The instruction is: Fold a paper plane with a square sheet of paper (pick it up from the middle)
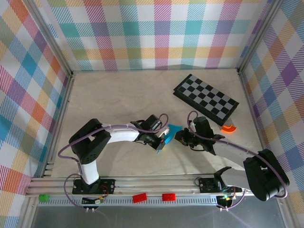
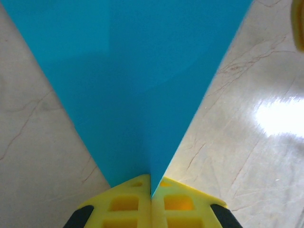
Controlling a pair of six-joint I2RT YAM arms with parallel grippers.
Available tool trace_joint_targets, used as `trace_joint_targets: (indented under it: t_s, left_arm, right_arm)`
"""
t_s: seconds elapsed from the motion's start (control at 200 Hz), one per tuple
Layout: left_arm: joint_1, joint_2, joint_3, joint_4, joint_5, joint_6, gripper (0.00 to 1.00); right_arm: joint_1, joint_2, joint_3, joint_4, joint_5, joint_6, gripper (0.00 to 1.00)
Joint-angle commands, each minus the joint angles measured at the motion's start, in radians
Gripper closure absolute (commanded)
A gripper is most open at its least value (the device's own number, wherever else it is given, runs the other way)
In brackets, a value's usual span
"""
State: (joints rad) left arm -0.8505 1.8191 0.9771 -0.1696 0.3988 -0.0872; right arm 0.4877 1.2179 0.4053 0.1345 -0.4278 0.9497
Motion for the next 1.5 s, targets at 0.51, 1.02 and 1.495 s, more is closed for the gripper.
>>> trace_joint_targets:
  t_s: [0.51,1.02,1.495]
  left_arm:
    - [0.014,0.034,-0.075,0.011,0.034,-0.065,0.98]
    - [0.017,0.048,-0.092,0.042,0.052,-0.089,0.98]
    - [0.05,0.086,-0.076,0.028,0.132,-0.112,0.99]
  right_arm:
    - [0.029,0.228,0.036,0.263,0.041,0.096,0.92]
    - [-0.008,0.296,0.074,0.267,0.024,0.095,0.91]
    - [-0.008,0.333,0.08,0.242,0.009,0.083,0.91]
